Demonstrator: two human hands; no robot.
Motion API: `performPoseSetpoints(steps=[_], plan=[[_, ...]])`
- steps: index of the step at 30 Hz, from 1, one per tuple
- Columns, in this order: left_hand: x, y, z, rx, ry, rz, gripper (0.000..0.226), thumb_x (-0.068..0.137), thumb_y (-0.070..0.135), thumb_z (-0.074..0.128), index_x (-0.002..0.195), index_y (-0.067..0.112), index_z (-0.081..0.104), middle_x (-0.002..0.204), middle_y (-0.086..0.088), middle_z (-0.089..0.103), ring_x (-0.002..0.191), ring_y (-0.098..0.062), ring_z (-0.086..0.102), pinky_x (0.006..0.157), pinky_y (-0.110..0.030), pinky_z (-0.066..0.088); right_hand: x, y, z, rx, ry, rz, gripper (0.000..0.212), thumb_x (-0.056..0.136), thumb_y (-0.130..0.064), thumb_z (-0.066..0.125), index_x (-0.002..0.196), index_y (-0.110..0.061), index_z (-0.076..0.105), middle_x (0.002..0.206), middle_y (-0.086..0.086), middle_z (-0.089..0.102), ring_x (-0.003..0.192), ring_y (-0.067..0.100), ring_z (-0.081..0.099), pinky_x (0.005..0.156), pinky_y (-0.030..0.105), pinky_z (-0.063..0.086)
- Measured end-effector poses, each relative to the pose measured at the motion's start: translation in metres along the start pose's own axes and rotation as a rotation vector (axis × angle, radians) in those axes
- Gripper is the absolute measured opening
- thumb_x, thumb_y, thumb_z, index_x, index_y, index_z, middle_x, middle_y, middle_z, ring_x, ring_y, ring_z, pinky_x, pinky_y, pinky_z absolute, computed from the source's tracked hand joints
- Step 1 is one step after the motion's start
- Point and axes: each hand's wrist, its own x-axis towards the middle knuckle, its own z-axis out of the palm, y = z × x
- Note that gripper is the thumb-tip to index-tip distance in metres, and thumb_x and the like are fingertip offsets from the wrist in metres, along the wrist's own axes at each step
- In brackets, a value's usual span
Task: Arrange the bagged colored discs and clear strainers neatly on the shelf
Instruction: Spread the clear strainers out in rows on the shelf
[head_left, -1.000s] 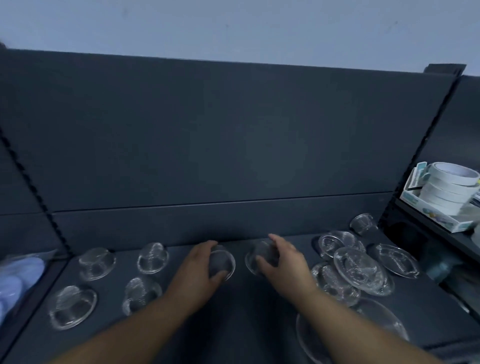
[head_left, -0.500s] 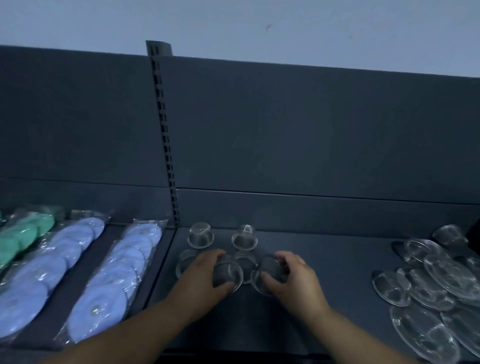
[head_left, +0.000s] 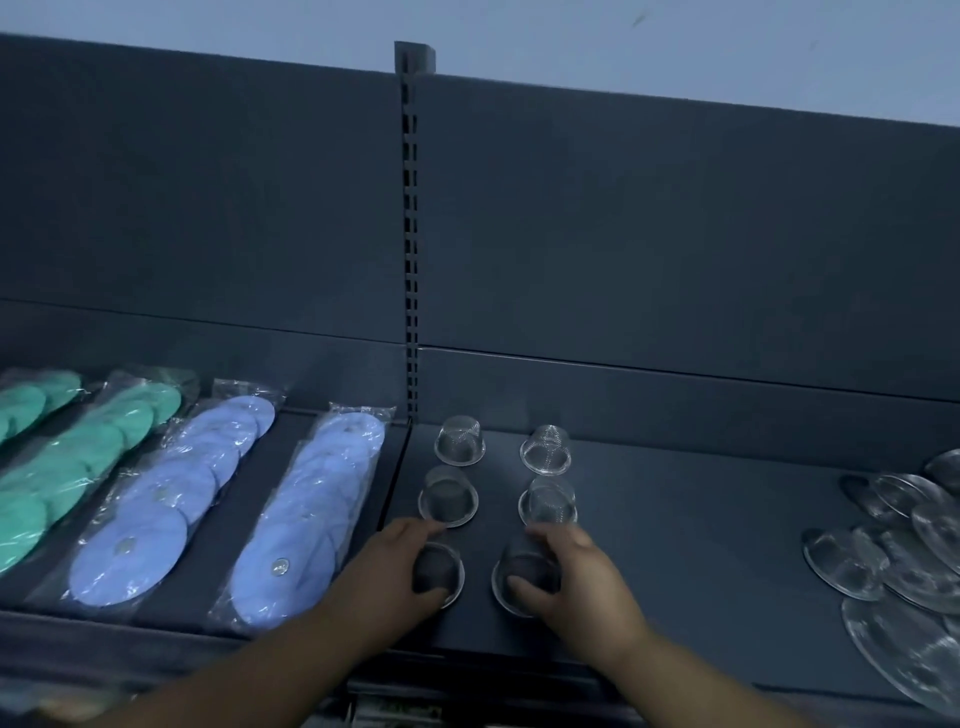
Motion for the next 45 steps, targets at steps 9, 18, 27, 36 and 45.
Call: performPoseSetpoints(steps=[9,18,27,36,45], plan=[[0.002,0.0,0.004,0.03,0.005,0.009,0.066,0.075,0.037,0.071,0.134,0.031,0.043,0.134,0.009,0.041,0.121,-0.008,0.045,0.1,-0.014,0.032,-0.006,0.005,0.001,-0.079,-0.067,0.034,0.065,0.075,-0.042,0.069,0.134,-0.033,0.044,0.132,-0.008,0.046,0.113,0.008,0.052,0.094,0.013,0.039],[0.012,0.031,0.009,0.092,0.114,0.028,0.065,0.076,0.052,0.067,0.131,0.025,0.045,0.134,0.007,0.044,0.124,-0.014,0.041,0.103,-0.022,0.034,-0.013,0.014,-0.016,-0.035,-0.03,0.048,0.072,0.076,-0.055,0.068,0.139,-0.038,0.037,0.128,-0.011,0.045,0.118,0.007,0.049,0.099,0.019,0.039],[0.05,0.109,0.035,0.153,0.055,0.21,0.062,0.083,0.05,0.06,0.137,0.027,0.04,0.139,0.008,0.039,0.128,-0.013,0.038,0.106,-0.024,0.032,-0.034,0.067,-0.086,-0.189,0.151,0.151,0.059,0.085,-0.06,0.054,0.136,-0.033,0.042,0.134,-0.007,0.045,0.126,0.015,0.044,0.104,0.027,0.039],[0.099,0.221,0.105,0.221,-0.043,0.351,0.058,0.085,0.052,0.056,0.135,0.026,0.041,0.142,0.007,0.033,0.13,-0.013,0.036,0.109,-0.024,0.03,-0.07,0.158,-0.175,-0.254,0.324,0.269,0.049,0.084,-0.058,0.056,0.124,-0.031,0.055,0.125,-0.007,0.051,0.119,0.015,0.049,0.1,0.027,0.04],[0.145,0.35,0.208,0.137,-0.203,0.322,0.079,0.079,0.055,0.063,0.145,0.025,0.03,0.148,0.004,0.027,0.136,-0.015,0.03,0.113,-0.025,0.026,-0.094,0.284,-0.279,-0.186,0.4,0.356,0.04,0.087,-0.051,0.058,0.12,-0.029,0.057,0.121,-0.009,0.052,0.113,0.014,0.053,0.094,0.028,0.045]])
